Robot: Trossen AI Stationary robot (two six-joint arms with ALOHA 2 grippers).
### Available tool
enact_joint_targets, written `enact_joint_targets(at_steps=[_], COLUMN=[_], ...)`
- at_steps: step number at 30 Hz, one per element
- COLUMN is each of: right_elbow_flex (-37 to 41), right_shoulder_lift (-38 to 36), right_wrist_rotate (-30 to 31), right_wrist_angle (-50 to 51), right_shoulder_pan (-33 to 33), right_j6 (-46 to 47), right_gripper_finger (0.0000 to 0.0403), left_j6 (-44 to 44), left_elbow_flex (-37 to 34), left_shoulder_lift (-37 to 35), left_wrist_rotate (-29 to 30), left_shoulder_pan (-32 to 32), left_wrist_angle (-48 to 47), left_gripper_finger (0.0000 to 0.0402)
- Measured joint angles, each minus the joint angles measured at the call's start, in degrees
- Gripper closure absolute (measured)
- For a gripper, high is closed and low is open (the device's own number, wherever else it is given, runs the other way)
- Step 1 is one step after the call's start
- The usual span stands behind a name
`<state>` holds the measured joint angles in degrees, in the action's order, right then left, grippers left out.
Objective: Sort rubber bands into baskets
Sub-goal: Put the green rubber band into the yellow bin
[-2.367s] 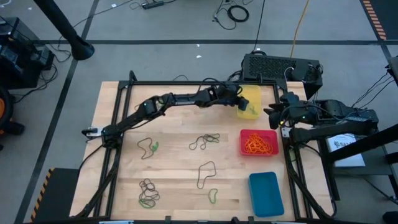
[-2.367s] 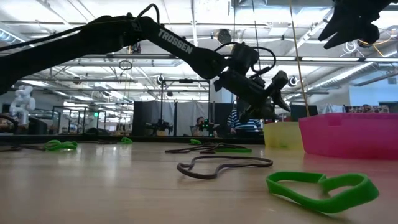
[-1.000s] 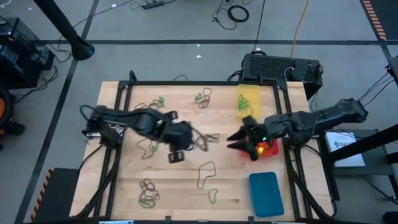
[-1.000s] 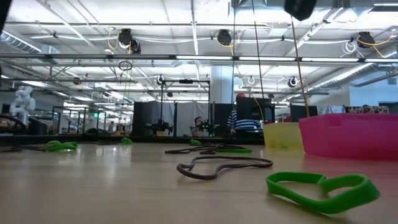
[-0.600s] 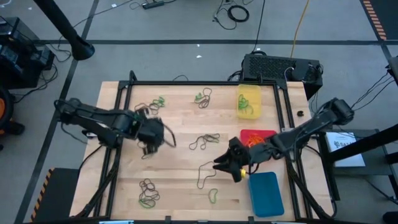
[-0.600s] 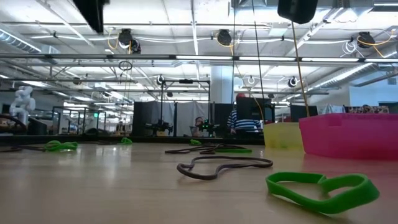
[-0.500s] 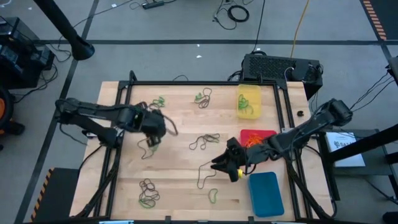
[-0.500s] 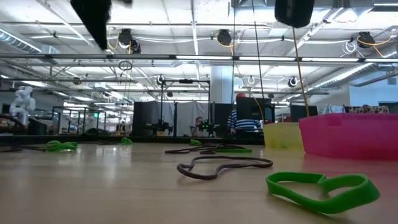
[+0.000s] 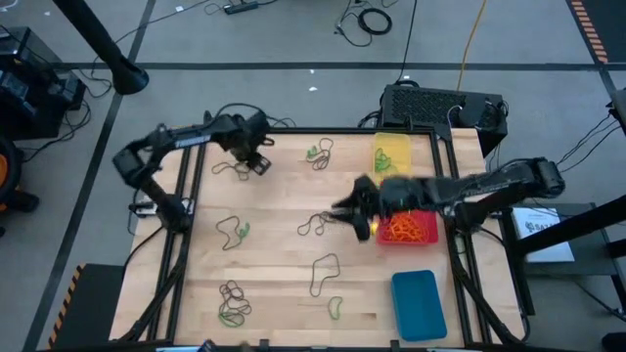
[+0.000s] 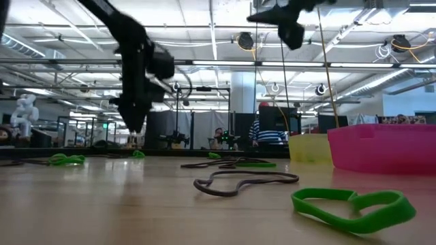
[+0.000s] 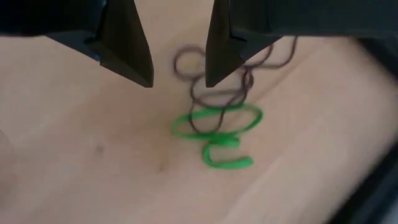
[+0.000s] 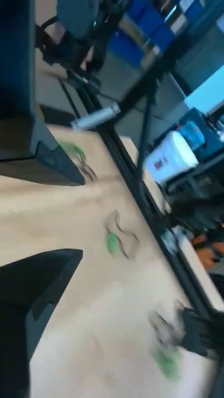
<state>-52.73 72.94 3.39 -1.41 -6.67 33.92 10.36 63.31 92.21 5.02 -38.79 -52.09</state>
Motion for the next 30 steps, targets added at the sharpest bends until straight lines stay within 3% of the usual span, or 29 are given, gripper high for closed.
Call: enact_joint_targets(at_steps=[5, 9, 16, 30], right_elbow_flex=[0.0, 0.0, 0.0, 0.0], right_shoulder_lift=[-0.95, -1.04, -1.04, -1.04], right_wrist_rotate=[-13.32, -18.6, -18.31, -15.18], right_wrist_angle=[0.19, 0.04, -0.59, -0.66], right_shoulder_pan=[12.44, 18.59, 22.75, 23.6], right_j6=[-2.37, 0.51, 6.24, 8.93], right_gripper_finger=[0.0234, 0.0234, 0.0234, 0.0234], left_j6=[1.35, -1.51, -4.54, -3.26], left_elbow_flex=[0.07, 0.07, 0.11, -0.24], left_shoulder_lift=[5.92, 6.66, 6.94, 10.16], left_wrist_rotate=[-4.68, -4.49, -3.11, -3.97], left_shoulder_pan=[-6.42, -7.56, -8.57, -11.66], left_wrist_angle=[2.4, 5.15, 7.75, 10.26], left_gripper_finger=[0.025, 0.025, 0.025, 0.025])
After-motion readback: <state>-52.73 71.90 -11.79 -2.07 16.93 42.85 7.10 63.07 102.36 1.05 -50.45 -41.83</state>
